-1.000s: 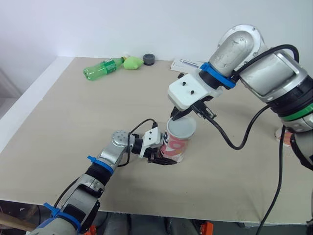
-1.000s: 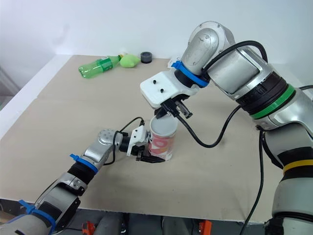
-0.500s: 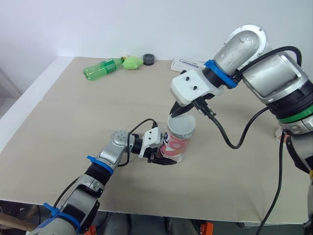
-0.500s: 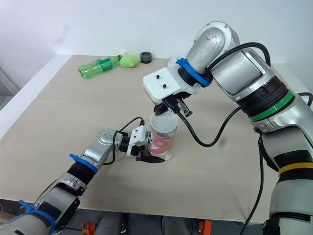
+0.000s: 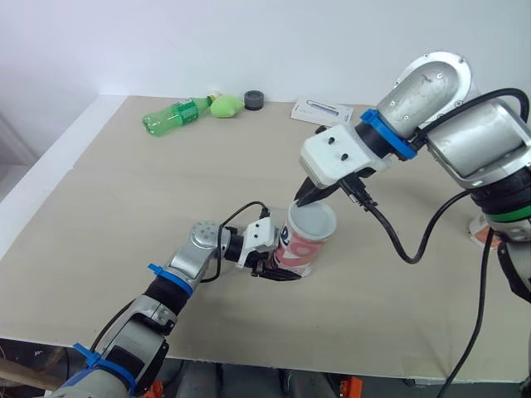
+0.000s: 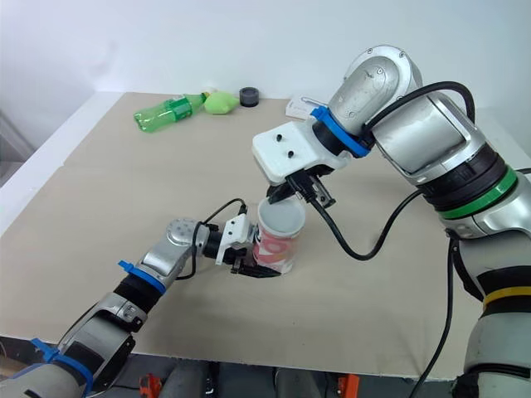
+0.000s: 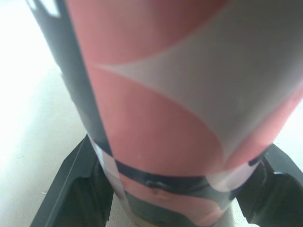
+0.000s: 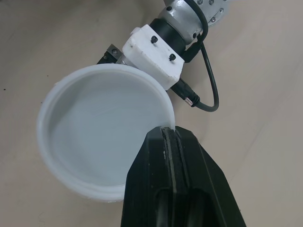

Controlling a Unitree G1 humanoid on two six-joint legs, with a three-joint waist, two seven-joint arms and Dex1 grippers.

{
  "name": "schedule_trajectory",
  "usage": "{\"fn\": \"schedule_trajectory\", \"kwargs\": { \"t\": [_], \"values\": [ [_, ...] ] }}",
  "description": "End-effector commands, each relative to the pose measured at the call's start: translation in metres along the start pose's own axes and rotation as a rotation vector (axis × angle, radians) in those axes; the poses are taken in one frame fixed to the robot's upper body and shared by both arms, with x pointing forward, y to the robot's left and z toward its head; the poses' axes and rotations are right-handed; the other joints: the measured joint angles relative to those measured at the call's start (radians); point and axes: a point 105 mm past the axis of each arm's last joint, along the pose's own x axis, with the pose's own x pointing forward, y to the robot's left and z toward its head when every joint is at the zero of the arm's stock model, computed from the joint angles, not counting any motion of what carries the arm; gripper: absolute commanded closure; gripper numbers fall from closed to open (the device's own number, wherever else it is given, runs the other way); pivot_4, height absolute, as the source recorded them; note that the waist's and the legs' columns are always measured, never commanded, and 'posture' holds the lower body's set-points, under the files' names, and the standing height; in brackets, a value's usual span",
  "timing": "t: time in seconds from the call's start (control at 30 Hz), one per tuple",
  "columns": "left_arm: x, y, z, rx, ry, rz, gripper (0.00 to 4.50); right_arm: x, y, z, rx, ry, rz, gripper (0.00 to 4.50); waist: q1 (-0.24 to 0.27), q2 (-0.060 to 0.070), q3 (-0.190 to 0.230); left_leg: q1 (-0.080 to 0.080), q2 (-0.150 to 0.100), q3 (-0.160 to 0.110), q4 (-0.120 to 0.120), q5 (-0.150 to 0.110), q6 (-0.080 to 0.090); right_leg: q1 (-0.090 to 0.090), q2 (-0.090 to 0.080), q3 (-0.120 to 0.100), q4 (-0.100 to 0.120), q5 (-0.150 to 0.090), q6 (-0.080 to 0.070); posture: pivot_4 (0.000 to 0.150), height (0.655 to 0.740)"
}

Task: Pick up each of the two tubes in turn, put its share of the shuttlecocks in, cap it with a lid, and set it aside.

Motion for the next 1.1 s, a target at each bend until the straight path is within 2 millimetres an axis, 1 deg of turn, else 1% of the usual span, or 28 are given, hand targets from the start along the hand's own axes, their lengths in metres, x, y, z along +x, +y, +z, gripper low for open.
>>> {"fn": "schedule_trajectory", "kwargs": {
  "t": [0.03, 0.23, 0.6, 0.63, 0.7, 0.73, 0.77, 0.8, 0.83, 0.87, 1.0, 1.1],
  "values": [
    [-0.006, -0.005, -0.024, -0.061, 0.089, 0.007, 1.7, -0.003, 0.003, -0.005, -0.031, 0.055, 0.018, 4.47, 0.0, 0.0, 0.0, 0.0, 0.0, 0.0, 0.0, 0.0, 0.0, 0.0, 0.0, 0.0, 0.0, 0.0, 0.0, 0.15, 0.7294],
    [-0.005, -0.006, -0.024, -0.061, 0.089, 0.006, 1.7, 0.002, 0.007, -0.012, -0.119, 0.137, 0.043, 4.47, 0.0, 0.0, 0.0, 0.0, 0.0, 0.0, 0.0, 0.0, 0.0, 0.0, 0.0, 0.0, 0.0, -0.001, 0.002, 0.15, 0.7294],
    [-0.003, -0.006, -0.024, -0.06, 0.084, 0.007, 1.7, 0.008, 0.011, -0.01, -0.198, 0.163, 0.099, 4.47, 0.0, -0.001, -0.001, 0.001, 0.0, 0.0, 0.0, 0.0, 0.0, 0.001, 0.0, 0.0, 0.0, -0.002, 0.0, 0.15, 0.7294],
    [-0.003, -0.006, -0.024, -0.061, 0.083, 0.006, 1.7, 0.007, 0.009, -0.01, -0.196, 0.162, 0.096, 3.83, 0.0, -0.001, -0.001, 0.001, 0.0, 0.0, 0.0, 0.0, 0.0, 0.001, 0.0, 0.0, 0.0, -0.002, 0.0, 0.15, 0.7294],
    [-0.002, -0.006, -0.024, -0.062, 0.083, 0.007, 1.7, 0.005, 0.008, -0.011, -0.186, 0.16, 0.095, 3.17, 0.0, -0.001, -0.001, 0.001, 0.0, 0.0, 0.0, 0.0, 0.0, 0.001, 0.0, 0.0, 0.0, -0.002, 0.0, 0.15, 0.7294],
    [-0.002, -0.006, -0.024, -0.062, 0.083, 0.007, 1.7, 0.004, 0.005, -0.01, -0.171, 0.154, 0.085, 2.75, 0.0, -0.002, -0.002, 0.001, 0.0, 0.0, 0.0, 0.0, 0.0, 0.001, 0.0, 0.0, 0.0, -0.002, 0.0, 0.15, 0.7294],
    [-0.002, -0.006, -0.024, -0.062, 0.083, 0.007, 1.7, 0.003, 0.003, -0.01, -0.161, 0.149, 0.079, 2.55, 0.0, -0.002, -0.002, 0.001, 0.0, 0.0, 0.0, 0.0, 0.0, 0.001, 0.0, 0.0, 0.0, -0.002, 0.0, 0.15, 0.7294],
    [-0.002, -0.006, -0.024, -0.063, 0.083, 0.008, 1.7, 0.002, 0.001, -0.009, -0.153, 0.142, 0.069, 2.04, 0.0, -0.002, -0.002, 0.001, 0.0, 0.0, 0.0, 0.0, 0.0, 0.001, 0.0, 0.0, 0.0, -0.002, 0.0, 0.15, 0.7294],
    [-0.002, -0.006, -0.024, -0.063, 0.083, 0.008, 1.7, -0.001, -0.004, -0.006, -0.128, 0.122, 0.052, 1.76, 0.0, -0.002, -0.002, 0.001, 0.0, 0.0, 0.0, 0.0, 0.0, 0.001, 0.0, 0.0, 0.0, -0.002, 0.0, 0.15, 0.7294],
    [-0.003, -0.006, -0.024, -0.063, 0.083, 0.008, 1.7, -0.005, -0.007, -0.004, -0.111, 0.109, 0.038, 1.38, 0.0, -0.002, -0.002, 0.001, 0.0, 0.0, 0.0, 0.0, 0.0, 0.001, 0.0, 0.0, 0.0, -0.002, 0.0, 0.15, 0.7294],
    [-0.003, -0.006, -0.025, -0.064, 0.086, 0.006, 1.7, -0.023, -0.014, 0.001, -0.075, 0.07, -0.004, 1.38, 0.0, -0.002, -0.001, 0.001, 0.0, 0.0, 0.0, 0.0, 0.0, 0.001, 0.0, 0.0, 0.0, 0.0, -0.004, 0.15, 0.7294],
    [-0.004, -0.006, -0.025, -0.064, 0.087, 0.005, 1.7, -0.032, -0.014, 0.006, -0.052, 0.031, -0.014, 1.38, 0.0, -0.002, -0.001, 0.001, 0.0, 0.0, 0.0, 0.0, 0.0, 0.0, -0.001, 0.0, 0.0, 0.0, -0.004, 0.15, 0.7294]
  ]
}}
